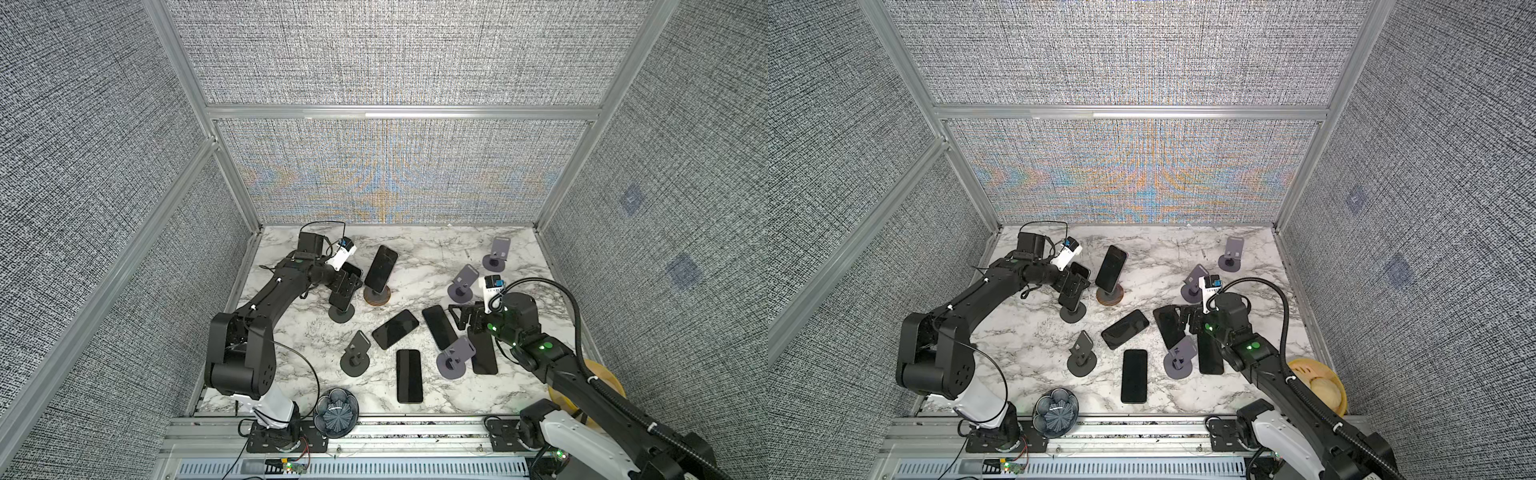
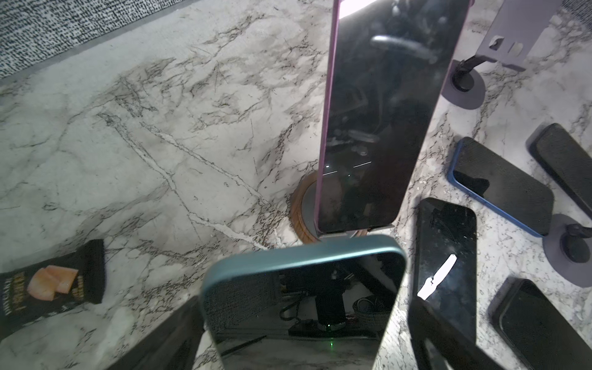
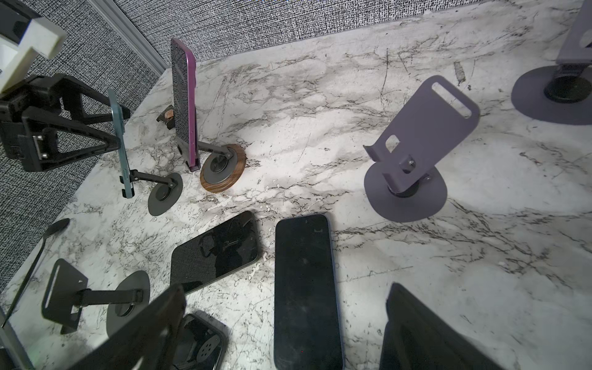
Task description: Remove the phone from the phone stand
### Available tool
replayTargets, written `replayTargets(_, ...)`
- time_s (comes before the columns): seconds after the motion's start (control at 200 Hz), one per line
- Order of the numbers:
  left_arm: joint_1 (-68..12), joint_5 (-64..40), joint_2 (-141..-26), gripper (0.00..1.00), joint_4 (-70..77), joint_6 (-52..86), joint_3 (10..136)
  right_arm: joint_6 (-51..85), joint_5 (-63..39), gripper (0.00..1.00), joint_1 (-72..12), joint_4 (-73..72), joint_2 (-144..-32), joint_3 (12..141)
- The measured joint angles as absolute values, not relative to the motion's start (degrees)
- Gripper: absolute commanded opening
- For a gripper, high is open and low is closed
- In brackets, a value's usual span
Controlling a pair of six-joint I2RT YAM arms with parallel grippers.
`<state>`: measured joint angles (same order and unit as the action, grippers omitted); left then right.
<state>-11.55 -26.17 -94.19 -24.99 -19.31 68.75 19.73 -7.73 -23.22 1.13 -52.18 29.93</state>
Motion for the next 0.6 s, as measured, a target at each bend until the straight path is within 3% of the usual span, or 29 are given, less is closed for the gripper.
replayTargets(0.475,-15.03,-17.87,-92.86,0.95,-24.45,-19.51,68.18,19.73,-7.38,0.99,-23.22,1.13,-51.79,29.93)
replayTargets(0.6,-15.07,-16.93,-94.74,0.91,-26.24,-19.42,70.91,19.73,-7.25,0.99,-23.22,1.13,-51.66,29.93)
